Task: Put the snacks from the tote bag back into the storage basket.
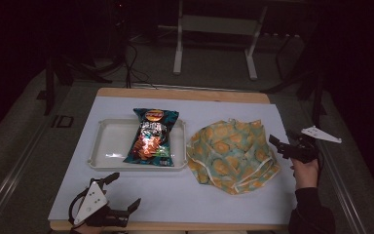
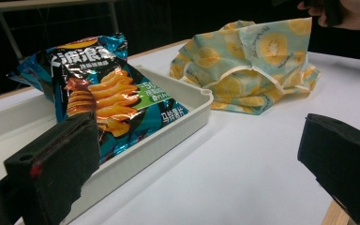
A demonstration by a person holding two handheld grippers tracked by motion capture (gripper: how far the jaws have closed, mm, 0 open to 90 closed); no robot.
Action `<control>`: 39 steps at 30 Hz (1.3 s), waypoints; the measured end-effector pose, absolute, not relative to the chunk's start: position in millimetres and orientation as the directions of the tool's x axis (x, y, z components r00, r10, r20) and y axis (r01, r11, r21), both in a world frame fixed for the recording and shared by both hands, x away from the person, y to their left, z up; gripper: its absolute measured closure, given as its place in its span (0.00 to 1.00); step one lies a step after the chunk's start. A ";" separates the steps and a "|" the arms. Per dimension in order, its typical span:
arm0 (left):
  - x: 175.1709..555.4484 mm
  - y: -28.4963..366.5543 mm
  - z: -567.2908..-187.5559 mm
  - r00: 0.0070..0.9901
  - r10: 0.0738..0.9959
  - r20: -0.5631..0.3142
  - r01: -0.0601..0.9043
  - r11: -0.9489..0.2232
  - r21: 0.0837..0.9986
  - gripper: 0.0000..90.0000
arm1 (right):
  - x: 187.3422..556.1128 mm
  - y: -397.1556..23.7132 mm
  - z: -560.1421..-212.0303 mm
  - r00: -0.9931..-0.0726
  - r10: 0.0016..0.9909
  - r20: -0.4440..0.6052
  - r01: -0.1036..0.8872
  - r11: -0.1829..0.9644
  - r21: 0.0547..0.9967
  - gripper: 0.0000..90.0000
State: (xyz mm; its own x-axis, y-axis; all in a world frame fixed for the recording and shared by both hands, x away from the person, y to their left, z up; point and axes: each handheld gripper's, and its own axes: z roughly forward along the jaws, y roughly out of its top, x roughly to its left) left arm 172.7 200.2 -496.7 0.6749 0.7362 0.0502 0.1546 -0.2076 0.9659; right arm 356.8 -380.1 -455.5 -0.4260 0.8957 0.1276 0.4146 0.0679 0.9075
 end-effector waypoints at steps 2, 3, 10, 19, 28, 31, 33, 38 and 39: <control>172.7 200.1 -496.7 0.675 0.736 0.049 0.156 -0.208 0.966 0.00 | 354.5 -381.8 -457.3 -0.420 0.900 0.120 0.410 0.071 0.909 0.17; 172.7 199.9 -496.8 0.676 0.735 0.052 0.155 -0.210 0.965 0.00 | 349.4 -384.3 -459.8 -0.405 0.907 0.114 0.402 0.065 0.914 0.17; 172.6 199.9 -496.6 0.677 0.734 0.052 0.154 -0.210 0.965 0.00 | 332.8 -382.7 -462.0 -0.389 0.918 0.079 0.380 0.081 0.921 0.17; 172.4 199.9 -496.4 0.678 0.733 0.054 0.153 -0.212 0.965 0.00 | 316.3 -367.6 -461.0 -0.381 0.925 -0.005 0.343 0.147 0.928 0.16; 172.5 199.9 -496.3 0.680 0.731 0.053 0.152 -0.212 0.965 0.00 | 305.5 -352.3 -477.1 -0.371 0.927 -0.048 0.337 0.183 0.924 0.16; 172.2 200.2 -496.1 0.681 0.730 0.055 0.149 -0.212 0.966 0.00 | 301.3 -350.1 -480.8 -0.379 0.924 -0.053 0.314 0.183 0.932 0.16; 172.4 200.3 -496.1 0.681 0.731 0.053 0.151 -0.211 0.966 0.00 | 299.2 -349.4 -482.1 -0.389 0.919 -0.063 0.297 0.190 0.936 0.16; 172.0 199.8 -496.1 0.683 0.728 0.055 0.149 -0.213 0.966 0.00 | 295.0 -349.6 -481.0 -0.397 0.916 -0.058 0.257 0.172 0.951 0.16; 172.0 199.7 -496.1 0.684 0.727 0.057 0.149 -0.215 0.965 0.00 | 294.3 -349.3 -480.4 -0.394 0.917 -0.056 0.252 0.166 0.953 0.16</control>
State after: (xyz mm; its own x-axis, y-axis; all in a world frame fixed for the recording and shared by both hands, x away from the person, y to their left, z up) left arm 172.0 199.7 -496.1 0.6838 0.7274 0.0566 0.1491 -0.2153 0.9651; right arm 294.3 -349.3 -480.4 -0.3943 0.9173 -0.0558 0.2525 0.1665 0.9532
